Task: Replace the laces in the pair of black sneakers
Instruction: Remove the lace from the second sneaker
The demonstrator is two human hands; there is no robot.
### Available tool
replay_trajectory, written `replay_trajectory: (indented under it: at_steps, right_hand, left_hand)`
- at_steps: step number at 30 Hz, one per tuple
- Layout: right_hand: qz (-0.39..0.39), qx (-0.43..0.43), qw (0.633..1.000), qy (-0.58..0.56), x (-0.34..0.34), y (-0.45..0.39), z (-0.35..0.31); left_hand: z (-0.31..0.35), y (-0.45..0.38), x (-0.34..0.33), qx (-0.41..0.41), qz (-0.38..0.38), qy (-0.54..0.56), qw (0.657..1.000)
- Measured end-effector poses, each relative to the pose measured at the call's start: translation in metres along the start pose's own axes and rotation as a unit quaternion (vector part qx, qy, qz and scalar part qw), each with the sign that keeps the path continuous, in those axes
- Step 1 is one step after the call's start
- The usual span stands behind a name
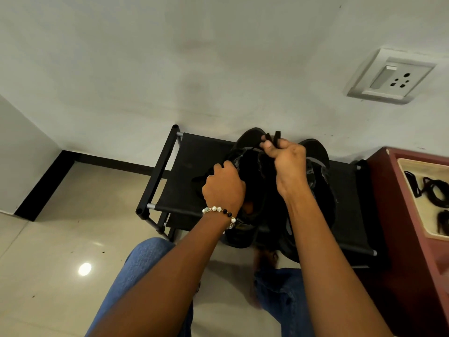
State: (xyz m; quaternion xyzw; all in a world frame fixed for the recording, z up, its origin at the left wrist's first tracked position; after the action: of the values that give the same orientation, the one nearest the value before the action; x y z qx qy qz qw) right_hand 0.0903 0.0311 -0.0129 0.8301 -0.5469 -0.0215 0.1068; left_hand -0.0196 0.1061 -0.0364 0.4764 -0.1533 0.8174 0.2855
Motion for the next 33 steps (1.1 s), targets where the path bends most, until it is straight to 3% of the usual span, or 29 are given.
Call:
replay_trajectory:
  at_steps: [3, 10, 12, 14, 15, 17, 19, 22, 24, 27, 29, 31, 33]
  right_hand:
    - [-0.057, -0.070, 0.964, -0.251, -0.002, 0.005, 0.000]
    - [-0.001, -0.095, 0.948, -0.303, 0.005, -0.008, 0.006]
    - [0.013, -0.073, 0.976, -0.204, 0.016, -0.012, 0.005]
    - [0.029, -0.025, 0.999, 0.036, 0.023, -0.012, 0.003]
    - [0.028, 0.009, 0.985, 0.173, 0.025, -0.012, 0.001]
    - [0.003, 0.058, 0.918, 0.393, 0.023, -0.010, -0.002]
    - [0.014, 0.078, 0.852, 0.518, 0.021, -0.006, -0.006]
    - [0.116, 0.112, 0.804, 0.572, 0.021, 0.008, -0.029]
    - [0.146, 0.178, 0.810, 0.538, 0.017, 0.016, -0.043]
    - [0.021, 0.225, 0.831, 0.509, -0.005, 0.017, -0.036]
    - [-0.053, 0.169, 0.789, 0.588, -0.020, 0.016, -0.014]
    - [-0.074, 0.133, 0.745, 0.650, -0.025, 0.016, -0.002]
    - [-0.084, 0.118, 0.722, 0.676, -0.027, 0.014, 0.002]
  left_hand:
    - [0.000, 0.001, 0.000, -0.006, 0.000, -0.003, 1.000]
    - [-0.001, -0.001, 0.001, -0.003, -0.001, -0.001, 1.000]
    - [-0.001, -0.001, 0.000, -0.006, 0.001, -0.004, 1.000]
    - [-0.001, -0.001, -0.001, -0.007, 0.000, -0.003, 1.000]
    - [-0.001, -0.001, -0.001, -0.006, -0.002, -0.002, 1.000]
    - [-0.001, -0.001, 0.000, -0.005, -0.003, 0.001, 1.000]
    - [-0.001, -0.001, 0.001, -0.004, -0.003, 0.002, 1.000]
    - [0.000, 0.000, 0.001, -0.002, 0.001, -0.001, 1.000]
    - [0.000, -0.001, 0.000, -0.001, 0.002, -0.001, 1.000]
    - [-0.001, -0.001, 0.000, -0.003, -0.004, 0.004, 1.000]
    - [-0.002, -0.002, -0.001, -0.006, -0.010, 0.006, 1.000]
    - [-0.002, -0.002, -0.002, -0.009, -0.008, 0.004, 1.000]
    - [-0.002, -0.003, -0.002, -0.009, -0.001, -0.001, 1.000]
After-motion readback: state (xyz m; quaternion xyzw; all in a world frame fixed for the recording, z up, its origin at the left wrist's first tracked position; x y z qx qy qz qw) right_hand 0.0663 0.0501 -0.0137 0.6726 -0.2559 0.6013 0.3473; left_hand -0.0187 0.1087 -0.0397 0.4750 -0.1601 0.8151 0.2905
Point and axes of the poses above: each hand's wrist, its own y-axis away from the middle knuckle, its own x-axis out of the back of the hand, z = x × y, the point moved 3 cm from there along -y, towards the middle knuckle, and after that the axes turned 6 degrees about y, right-handed, at the moved point
